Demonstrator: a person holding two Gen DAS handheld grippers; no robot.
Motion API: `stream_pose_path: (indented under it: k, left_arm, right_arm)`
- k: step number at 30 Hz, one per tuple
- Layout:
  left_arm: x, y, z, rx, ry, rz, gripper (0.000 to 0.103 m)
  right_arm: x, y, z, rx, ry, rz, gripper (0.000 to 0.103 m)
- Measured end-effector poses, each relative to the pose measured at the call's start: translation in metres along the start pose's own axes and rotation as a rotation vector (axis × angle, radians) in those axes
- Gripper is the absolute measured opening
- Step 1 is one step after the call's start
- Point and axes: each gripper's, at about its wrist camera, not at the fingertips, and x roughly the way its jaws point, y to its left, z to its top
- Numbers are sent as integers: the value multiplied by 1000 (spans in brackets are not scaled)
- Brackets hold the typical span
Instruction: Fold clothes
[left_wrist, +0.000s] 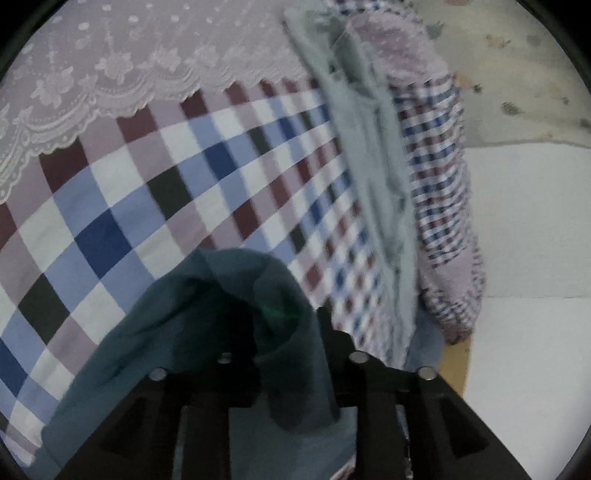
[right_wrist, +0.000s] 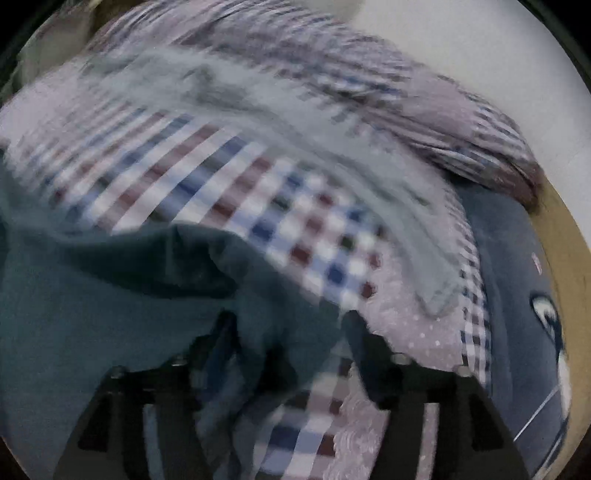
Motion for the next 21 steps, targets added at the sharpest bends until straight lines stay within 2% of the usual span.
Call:
stream_pose_path:
  k: [2, 3, 6, 9, 11, 14, 16, 21]
  left_arm:
    - [-5, -2, -1, 6, -28, -31, 38]
    - [-13, -4, -3, 28, -68, -41, 48]
    - [-47, -11, -9, 118, -221, -53, 68]
    - [-79, -12, -7, 202, -326, -49, 73]
    - [-101, -9, -11, 275, -385, -24, 75]
    - [-126, 5, -28, 390, -418, 20, 76]
    - [-132, 13, -37, 446, -401, 48, 77]
    - [-132, 47, -67, 495, -325, 99, 77]
  right_arm:
    - [-6, -16, 1, 113, -48, -49, 70]
    - [-9, -21, -1, 147, -65, -60, 70]
    - [-24, -18, -10, 179, -101, -54, 70]
    - [-46, -5, -23, 189, -137, -25, 71]
    - [-64, 8, -36, 221, -169, 33, 71]
    - [-92, 35, -56, 277, -214, 137, 73]
    - [-111, 55, -69, 314, -243, 202, 75]
    - [-142, 115, -96, 389, -278, 355, 77]
